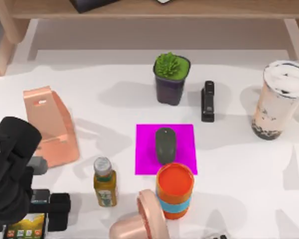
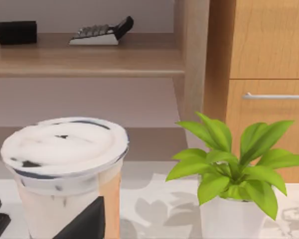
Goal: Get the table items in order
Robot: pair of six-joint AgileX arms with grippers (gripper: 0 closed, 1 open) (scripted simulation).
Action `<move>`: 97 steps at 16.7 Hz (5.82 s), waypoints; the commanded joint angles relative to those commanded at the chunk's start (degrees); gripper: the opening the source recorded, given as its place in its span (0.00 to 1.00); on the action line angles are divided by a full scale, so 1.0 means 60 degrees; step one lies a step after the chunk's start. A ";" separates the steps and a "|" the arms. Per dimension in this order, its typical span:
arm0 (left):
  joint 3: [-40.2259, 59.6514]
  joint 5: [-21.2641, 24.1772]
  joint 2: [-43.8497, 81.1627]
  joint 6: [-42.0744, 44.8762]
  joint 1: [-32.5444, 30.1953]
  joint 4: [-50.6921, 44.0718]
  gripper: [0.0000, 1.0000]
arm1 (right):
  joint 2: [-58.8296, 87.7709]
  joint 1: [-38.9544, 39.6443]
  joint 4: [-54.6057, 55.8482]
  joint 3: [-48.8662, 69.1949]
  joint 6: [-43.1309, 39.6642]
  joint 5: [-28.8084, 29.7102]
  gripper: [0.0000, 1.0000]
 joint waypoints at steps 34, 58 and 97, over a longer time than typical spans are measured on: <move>0.0952 -0.0373 -0.1623 -0.0003 -0.0618 -0.1925 0.00 | 0.0000 0.0000 0.0000 0.0000 0.0000 0.0000 1.00; 0.0952 -0.8097 -0.3253 -0.2304 -0.4020 0.3993 0.00 | 0.0000 0.0000 0.0000 0.0000 0.0000 0.0000 1.00; 0.0534 -0.7102 -0.2124 -0.1191 -0.2812 0.6310 1.00 | 0.0000 0.0000 0.0000 0.0000 0.0000 0.0000 1.00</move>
